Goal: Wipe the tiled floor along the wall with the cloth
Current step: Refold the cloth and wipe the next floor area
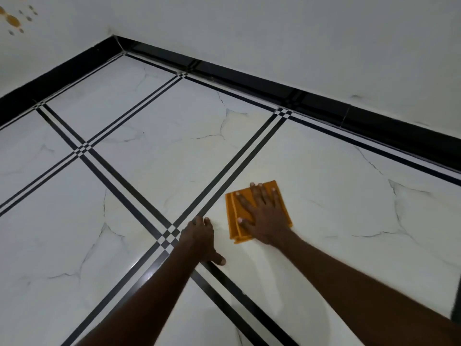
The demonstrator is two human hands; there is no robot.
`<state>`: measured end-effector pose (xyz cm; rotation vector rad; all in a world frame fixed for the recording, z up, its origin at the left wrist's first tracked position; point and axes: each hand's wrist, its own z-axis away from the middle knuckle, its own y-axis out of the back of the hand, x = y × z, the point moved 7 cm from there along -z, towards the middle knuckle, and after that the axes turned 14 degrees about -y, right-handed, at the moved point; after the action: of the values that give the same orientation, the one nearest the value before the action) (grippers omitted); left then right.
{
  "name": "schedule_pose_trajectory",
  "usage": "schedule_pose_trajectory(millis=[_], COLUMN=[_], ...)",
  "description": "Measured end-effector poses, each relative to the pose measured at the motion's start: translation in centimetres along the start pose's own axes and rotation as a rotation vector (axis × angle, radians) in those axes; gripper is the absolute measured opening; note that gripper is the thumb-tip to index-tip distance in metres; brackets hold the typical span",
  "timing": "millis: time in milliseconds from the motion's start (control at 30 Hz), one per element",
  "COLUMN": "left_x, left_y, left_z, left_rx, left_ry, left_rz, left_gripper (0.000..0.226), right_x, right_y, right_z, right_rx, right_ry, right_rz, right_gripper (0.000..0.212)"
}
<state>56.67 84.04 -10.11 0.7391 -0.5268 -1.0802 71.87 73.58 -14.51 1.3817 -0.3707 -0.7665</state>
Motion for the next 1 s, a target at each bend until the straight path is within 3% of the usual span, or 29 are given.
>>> schedule_pose_trajectory(millis=[133,233,433,533,600,733,833,933,1000], left_x=[-0.8,-1.2,0.4,0.3,0.1,0.5,0.9,1.0,1.0], left_y=[0.3,1.0,2.4,3.5,4.3,6.5,10.0,15.3,20.2], left_z=[-0.1,-0.4,-0.5,-1.2,-1.4,-1.7,-0.5,2.7,5.8], left_rx=[-0.049,-0.024,-0.047,-0.054,-0.051,-0.065,-0.055,0.002,0.082], left_ry=[-0.042,-0.037,-0.044,-0.037,-0.036,-0.065,-0.118,-0.153,-0.180], left_rz=[0.031,0.076,0.094,0.107,0.097,0.117,0.159,0.364,0.619], left_gripper=[0.123,0.107,0.073,0.067,0.067,0.071,0.072,0.061,0.050], right_x=[7.7,7.3,-0.3,1.8,2.3,2.1,1.4,-0.8,-2.4], right_y=[2.9,4.0,1.8,4.0,5.3,7.5,12.2,20.6,28.1], right_z=[-2.3,-3.3,1.1,-0.9,-2.1,-3.3,-3.5,-2.8,-2.4], right_rx=[0.049,-0.031,-0.124,-0.038,0.006,-0.118,-0.196,-0.160,-0.116], right_ry=[-0.369,-0.499,-0.110,-0.089,-0.089,-0.135,-0.235,-0.223,-0.202], right_rz=[-0.027,-0.044,0.133,0.211,0.243,0.018,-0.247,-0.370,-0.425], right_gripper=[0.069,0.071,0.078,0.079,0.064,0.027,0.020,0.017,0.015])
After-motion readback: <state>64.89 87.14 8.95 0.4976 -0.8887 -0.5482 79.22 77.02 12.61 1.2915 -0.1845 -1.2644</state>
